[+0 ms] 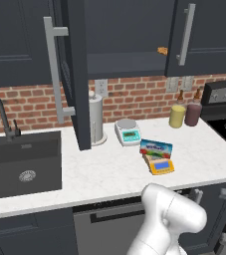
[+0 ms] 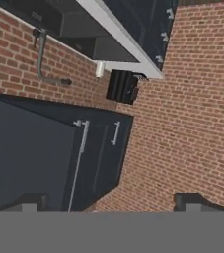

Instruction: Pick the boxed food and place it on the digital scale for weighing, and close the cabinet.

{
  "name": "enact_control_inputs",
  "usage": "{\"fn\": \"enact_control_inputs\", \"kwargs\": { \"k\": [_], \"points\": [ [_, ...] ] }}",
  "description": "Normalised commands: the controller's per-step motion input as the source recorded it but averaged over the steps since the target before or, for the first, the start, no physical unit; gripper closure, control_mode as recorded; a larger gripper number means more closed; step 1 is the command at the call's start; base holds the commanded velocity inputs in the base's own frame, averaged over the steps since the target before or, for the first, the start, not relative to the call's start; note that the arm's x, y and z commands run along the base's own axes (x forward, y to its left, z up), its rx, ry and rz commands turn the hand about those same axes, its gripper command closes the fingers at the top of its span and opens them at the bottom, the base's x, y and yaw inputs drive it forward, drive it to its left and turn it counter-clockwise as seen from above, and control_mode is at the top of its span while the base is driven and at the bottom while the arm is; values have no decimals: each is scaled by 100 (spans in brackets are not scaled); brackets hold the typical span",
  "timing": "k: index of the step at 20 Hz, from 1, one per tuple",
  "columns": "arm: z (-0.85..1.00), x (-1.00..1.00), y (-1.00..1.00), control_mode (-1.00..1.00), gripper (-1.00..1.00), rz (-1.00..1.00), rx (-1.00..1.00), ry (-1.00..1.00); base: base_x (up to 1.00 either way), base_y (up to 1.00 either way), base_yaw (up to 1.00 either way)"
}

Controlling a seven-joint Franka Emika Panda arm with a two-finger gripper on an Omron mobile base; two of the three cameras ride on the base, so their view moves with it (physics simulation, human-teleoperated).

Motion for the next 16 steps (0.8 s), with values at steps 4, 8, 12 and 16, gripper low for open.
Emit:
{"fn": "enact_control_inputs", "kwargs": {
  "k": [4, 8, 12, 16],
  "points": [
    [-41, 7, 100, -100, -100, -31, 0, -6, 0, 0, 0],
    [-17, 1, 100, -100, -100, -28, 0, -15, 0, 0, 0],
    [-1, 0, 100, -100, -100, -28, 0, -24, 0, 0, 0],
    [0, 0, 100, -100, -100, -28, 0, -28, 0, 0, 0]
  ]
}}
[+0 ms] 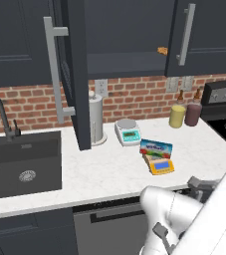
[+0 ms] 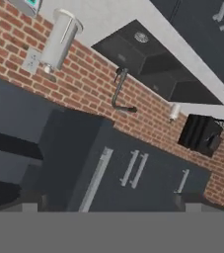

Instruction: Pick the boxed food and place it on the digital scale for weighing, and close the cabinet.

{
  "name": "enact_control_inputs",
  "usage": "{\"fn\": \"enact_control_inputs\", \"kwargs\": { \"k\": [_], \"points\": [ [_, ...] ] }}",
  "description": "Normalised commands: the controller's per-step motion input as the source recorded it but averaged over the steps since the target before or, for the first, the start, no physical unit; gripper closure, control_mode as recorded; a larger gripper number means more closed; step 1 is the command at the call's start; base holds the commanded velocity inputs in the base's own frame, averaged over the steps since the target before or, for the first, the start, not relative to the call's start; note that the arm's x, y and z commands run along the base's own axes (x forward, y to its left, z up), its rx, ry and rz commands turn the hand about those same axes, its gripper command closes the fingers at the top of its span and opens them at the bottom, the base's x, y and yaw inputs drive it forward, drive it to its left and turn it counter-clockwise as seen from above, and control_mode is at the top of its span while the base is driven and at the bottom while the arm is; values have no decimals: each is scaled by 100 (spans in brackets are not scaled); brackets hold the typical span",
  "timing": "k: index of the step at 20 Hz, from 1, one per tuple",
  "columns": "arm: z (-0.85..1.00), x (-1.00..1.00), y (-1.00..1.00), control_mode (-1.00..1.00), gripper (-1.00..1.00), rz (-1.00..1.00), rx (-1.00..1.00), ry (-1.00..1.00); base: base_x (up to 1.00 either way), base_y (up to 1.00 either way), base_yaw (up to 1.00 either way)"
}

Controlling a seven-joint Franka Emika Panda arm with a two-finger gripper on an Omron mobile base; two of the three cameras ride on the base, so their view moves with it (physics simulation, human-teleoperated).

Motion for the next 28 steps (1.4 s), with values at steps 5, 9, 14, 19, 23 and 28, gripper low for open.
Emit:
{"fn": "enact_control_inputs", "kwargs": {
  "k": [5, 9, 14, 19, 23, 28],
  "points": [
    [-1, 2, 100, -100, -100, -28, 0, -22, 0, 0, 0],
    [-3, 28, 100, -100, -100, -28, 0, -18, 0, 0, 0],
    [-6, 68, 100, -100, -100, -29, 0, -12, 0, 0, 0],
    [0, 82, 100, -100, -100, -29, 0, -11, 0, 0, 0],
    [-3, 77, 100, -100, -100, -30, 1, -15, 0, 0, 0],
    [-20, 82, 77, -100, -100, -25, 14, -19, 0, 0, 0]
  ]
}}
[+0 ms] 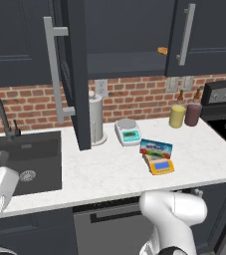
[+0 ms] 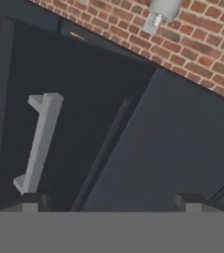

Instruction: Pick the boxed food and place it on the digital scale for weighing, and close the cabinet.

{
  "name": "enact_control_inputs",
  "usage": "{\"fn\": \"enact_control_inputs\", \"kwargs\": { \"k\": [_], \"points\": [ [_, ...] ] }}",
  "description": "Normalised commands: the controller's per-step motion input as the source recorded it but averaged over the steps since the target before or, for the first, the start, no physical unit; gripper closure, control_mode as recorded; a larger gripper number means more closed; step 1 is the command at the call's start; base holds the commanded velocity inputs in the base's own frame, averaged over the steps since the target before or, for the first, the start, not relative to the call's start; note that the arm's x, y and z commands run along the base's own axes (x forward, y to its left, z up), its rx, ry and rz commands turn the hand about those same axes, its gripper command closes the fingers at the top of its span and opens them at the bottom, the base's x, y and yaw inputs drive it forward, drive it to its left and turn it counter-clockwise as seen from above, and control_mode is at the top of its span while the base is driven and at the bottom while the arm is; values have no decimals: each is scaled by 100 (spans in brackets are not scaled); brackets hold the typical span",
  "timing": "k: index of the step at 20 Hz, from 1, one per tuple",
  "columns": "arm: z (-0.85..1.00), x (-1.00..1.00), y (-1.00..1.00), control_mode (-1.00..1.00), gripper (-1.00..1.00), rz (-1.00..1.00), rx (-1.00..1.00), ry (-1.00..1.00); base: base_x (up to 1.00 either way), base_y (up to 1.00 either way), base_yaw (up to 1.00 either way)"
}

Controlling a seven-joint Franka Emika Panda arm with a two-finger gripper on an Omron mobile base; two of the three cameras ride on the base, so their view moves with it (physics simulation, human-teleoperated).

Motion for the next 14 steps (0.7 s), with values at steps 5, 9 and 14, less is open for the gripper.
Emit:
{"fn": "enact_control_inputs", "kwargs": {
  "k": [5, 9, 14],
  "points": [
    [-12, 54, 29, -100, -100, -18, 21, -26, 0, 0, 0],
    [6, 0, 18, -100, -100, -16, 17, -23, 0, 0, 0],
    [22, 0, -14, -100, -100, -8, 17, -2, 0, 0, 0]
  ]
}}
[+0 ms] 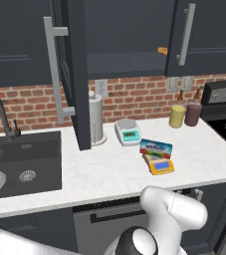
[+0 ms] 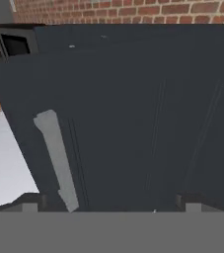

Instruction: Pick the boxed food and place it on the digital scale for weighing, and close the cabinet.

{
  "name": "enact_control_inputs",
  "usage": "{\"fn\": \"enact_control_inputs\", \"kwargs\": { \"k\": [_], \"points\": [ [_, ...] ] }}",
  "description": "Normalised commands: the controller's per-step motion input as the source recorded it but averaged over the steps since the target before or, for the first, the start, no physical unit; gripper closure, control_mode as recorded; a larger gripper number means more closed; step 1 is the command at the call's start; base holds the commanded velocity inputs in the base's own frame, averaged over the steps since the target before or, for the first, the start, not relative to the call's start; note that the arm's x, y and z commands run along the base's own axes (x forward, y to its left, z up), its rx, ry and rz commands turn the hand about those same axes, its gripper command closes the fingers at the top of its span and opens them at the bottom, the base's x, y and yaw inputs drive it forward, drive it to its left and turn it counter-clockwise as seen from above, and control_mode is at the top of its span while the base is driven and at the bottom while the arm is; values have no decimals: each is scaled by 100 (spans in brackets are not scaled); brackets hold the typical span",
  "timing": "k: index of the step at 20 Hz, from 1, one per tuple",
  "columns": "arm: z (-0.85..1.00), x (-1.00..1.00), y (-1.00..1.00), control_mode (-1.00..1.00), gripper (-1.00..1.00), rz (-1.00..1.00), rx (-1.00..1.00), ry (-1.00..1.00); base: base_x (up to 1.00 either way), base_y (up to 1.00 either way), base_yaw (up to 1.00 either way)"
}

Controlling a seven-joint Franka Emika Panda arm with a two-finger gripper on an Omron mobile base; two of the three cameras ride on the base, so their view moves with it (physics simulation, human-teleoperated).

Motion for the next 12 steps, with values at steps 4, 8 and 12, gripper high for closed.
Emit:
{"fn": "enact_control_inputs", "kwargs": {
  "k": [4, 8, 12],
  "points": [
    [25, 12, -62, -100, -100, 0, 11, 10, 0, 0, 0],
    [24, 31, -63, -100, -100, 1, 9, 13, 0, 0, 0],
    [24, 39, -61, -100, -100, 6, 4, 7, 0, 0, 0]
  ]
}}
